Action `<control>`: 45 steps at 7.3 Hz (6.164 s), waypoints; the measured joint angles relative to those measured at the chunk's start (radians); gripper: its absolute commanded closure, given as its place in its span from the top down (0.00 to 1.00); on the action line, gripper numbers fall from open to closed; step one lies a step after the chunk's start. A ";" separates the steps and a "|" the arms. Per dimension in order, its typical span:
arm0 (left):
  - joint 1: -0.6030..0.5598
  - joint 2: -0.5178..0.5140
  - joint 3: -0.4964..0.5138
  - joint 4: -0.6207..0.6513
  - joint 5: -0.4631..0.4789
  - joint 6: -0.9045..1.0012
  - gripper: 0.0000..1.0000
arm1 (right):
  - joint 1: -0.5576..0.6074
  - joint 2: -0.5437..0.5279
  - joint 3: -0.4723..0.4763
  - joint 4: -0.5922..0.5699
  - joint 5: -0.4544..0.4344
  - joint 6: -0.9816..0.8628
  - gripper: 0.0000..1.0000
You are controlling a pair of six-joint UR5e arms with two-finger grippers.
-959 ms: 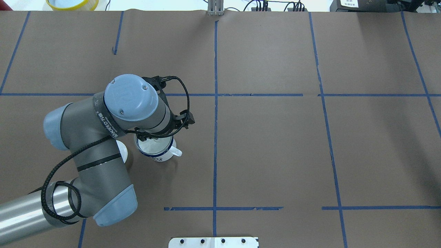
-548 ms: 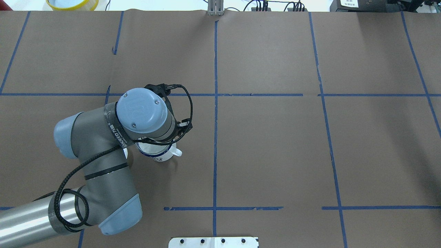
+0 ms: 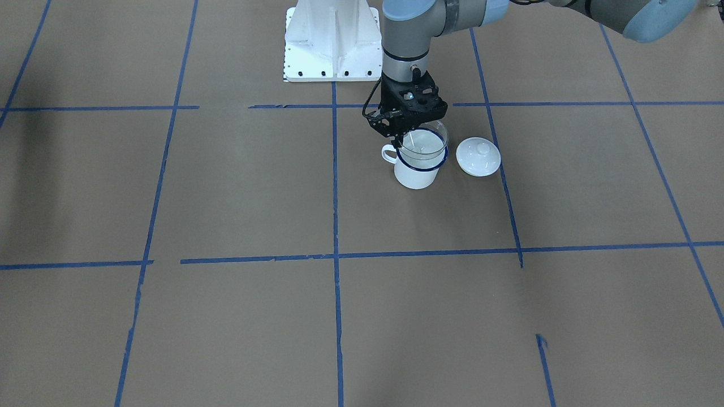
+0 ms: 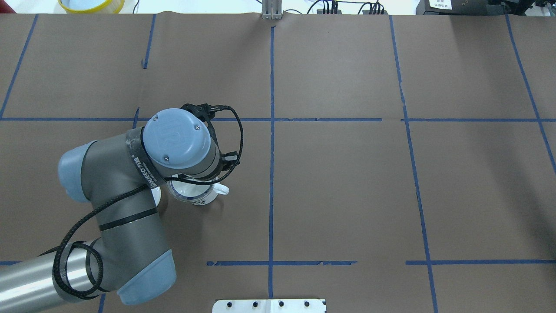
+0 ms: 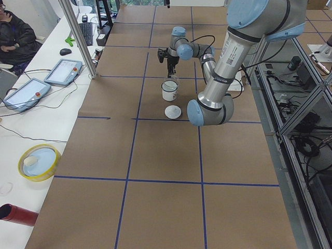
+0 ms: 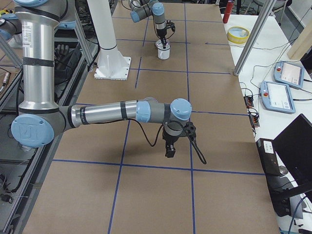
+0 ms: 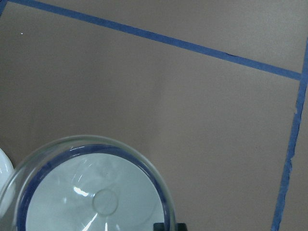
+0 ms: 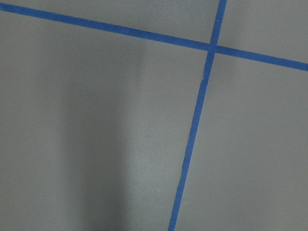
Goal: Remove funnel from cup
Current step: 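Lift the funnel out of the mug with the left gripper, then set the funnel down farther from the robot and open the left gripper, then move the left gripper down over the small white lid, then close the left gripper on the lid's knob and lift it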
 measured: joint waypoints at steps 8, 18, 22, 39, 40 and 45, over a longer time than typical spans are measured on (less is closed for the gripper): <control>-0.211 -0.009 0.032 -0.368 0.250 -0.439 0.00 | 0.000 0.000 0.000 0.000 0.000 0.000 1.00; -0.231 -0.137 0.868 -1.031 0.558 -0.674 1.00 | 0.000 0.000 0.000 0.000 0.000 0.000 1.00; -0.256 -0.058 0.672 -1.025 0.484 -0.415 1.00 | 0.000 0.000 0.000 0.000 0.000 0.000 1.00; -0.095 0.554 -0.069 -0.528 -0.119 0.436 0.76 | 0.000 0.000 -0.001 0.000 0.000 0.000 1.00; -0.090 0.553 -0.068 -0.528 -0.118 0.435 0.76 | 0.000 0.000 -0.001 0.000 0.000 0.000 1.00; -0.078 0.537 -0.033 -0.534 -0.118 0.434 0.71 | 0.000 0.000 0.000 0.000 0.000 0.000 1.00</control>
